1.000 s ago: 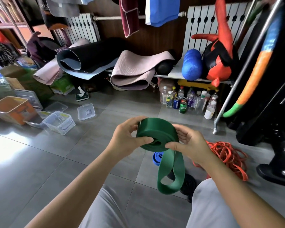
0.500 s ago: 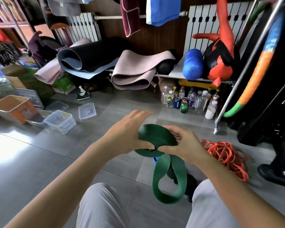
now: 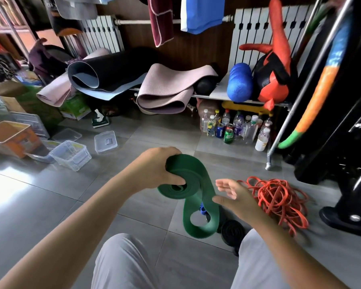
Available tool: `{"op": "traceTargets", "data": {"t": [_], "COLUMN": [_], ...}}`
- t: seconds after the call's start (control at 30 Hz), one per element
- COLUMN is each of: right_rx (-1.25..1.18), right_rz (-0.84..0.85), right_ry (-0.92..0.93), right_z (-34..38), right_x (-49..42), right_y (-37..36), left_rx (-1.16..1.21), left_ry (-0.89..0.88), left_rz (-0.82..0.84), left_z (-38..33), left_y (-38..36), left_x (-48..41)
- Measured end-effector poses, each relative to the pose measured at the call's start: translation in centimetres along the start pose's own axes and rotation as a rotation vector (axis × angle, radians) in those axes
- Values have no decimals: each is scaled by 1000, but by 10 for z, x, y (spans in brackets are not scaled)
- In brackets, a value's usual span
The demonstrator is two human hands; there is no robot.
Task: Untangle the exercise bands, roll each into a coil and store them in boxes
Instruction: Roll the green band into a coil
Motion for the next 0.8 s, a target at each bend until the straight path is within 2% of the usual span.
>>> {"op": "traceTargets", "data": {"t": [0.1, 0.2, 0.3, 0.4, 0.43, 0.5, 0.53, 0.63, 0.67, 0.73, 0.8], "right_rx": [-135, -164, -261, -324, -238, 112, 323, 752, 829, 790, 749], "right_rz": [-49, -64, -161, -144, -89, 34, 32, -155, -208, -332, -311], "right_ry": [-81, -91, -112, -80, -60, -70, -90, -55, -66, -230, -345], "right_z": [-22, -25, -25, -19, -16, -20, -26, -31, -34, -45, -58], "right_x": [4, -2, -3, 0, 0, -1, -2, -5, -5, 0, 2], "right_y": [-12, -24, -24, -21, -20, -18, -14, 7, 14, 31, 40], "left_rx": [115, 201, 220, 232, 243, 267, 279, 270, 262, 258, 250], "left_ry": [4, -3, 16, 61, 77, 96, 101, 89, 90, 103, 103], "left_rz": [18, 20, -39, -90, -96, -116, -127, -140, -139, -143, -152], "left_z": [3, 6, 17, 35, 41, 49, 52, 57, 59, 64, 67], "left_y": [6, 12, 22, 32, 33, 35, 35, 37, 37, 38, 40], "left_x": [-2, -4, -9, -13, -14, -15, -15, -16, -16, -18, -21]}}
Point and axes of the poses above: each hand's wrist, its own x-axis away from the middle knuckle, its own y-axis out of the back of the hand, z = x × y, the point moved 6 cm from there along -x, towards the middle knuckle, and after that the axes turned 14 degrees about y, right-handed, at the moved point
